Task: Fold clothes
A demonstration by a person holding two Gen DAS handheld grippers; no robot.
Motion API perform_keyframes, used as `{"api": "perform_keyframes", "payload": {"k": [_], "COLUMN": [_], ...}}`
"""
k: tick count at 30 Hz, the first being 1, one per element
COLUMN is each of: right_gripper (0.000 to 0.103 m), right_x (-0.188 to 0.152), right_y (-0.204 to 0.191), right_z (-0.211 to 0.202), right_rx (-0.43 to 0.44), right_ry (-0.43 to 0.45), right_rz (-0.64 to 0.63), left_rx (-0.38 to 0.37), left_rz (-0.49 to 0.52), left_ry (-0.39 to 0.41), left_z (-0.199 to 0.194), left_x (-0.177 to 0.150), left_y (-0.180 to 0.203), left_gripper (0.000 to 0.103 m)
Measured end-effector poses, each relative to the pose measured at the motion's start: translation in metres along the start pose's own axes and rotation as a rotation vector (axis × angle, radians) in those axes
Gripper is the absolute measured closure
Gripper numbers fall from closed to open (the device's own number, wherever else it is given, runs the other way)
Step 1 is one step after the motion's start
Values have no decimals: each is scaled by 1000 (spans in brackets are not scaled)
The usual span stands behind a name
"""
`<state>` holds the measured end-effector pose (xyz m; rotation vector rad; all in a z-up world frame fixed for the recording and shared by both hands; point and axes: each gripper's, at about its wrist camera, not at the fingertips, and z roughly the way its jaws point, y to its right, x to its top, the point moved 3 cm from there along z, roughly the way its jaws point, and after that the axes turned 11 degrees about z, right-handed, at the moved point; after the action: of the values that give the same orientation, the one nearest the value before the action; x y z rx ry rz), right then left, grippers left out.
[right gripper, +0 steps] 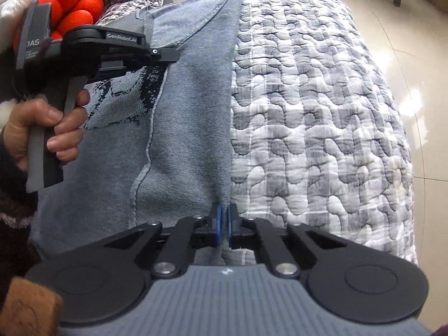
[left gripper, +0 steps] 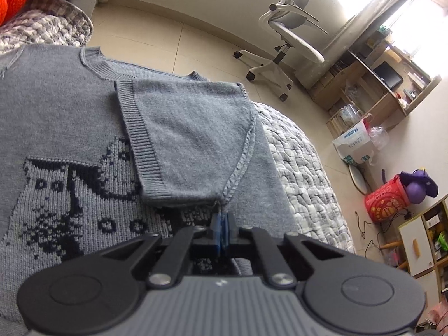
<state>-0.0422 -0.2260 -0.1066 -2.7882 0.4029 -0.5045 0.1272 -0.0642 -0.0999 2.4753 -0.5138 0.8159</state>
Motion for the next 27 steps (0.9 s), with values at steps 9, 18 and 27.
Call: {"api": "perform_keyframes", "payload": {"k": [9,18,27], "right_gripper": [81,79,71], "right_x": [9,-18,-46], "right_y": [-15,-34,-23], "right_z": [-20,3,-1], "right_rx": [58,7,-68], "right_ry": [58,-116,-256], "right_rz": [-63,-199,-254], "left_rx": [-102,-391,-555], "left_rz": [252,530,622], "left_ry": [-2,-212,-307], "left_z": [-33,-36,-48], "left_x": [-4,-80,-129], "left_y": [33,78,100], "left_gripper": [97,97,94]}}
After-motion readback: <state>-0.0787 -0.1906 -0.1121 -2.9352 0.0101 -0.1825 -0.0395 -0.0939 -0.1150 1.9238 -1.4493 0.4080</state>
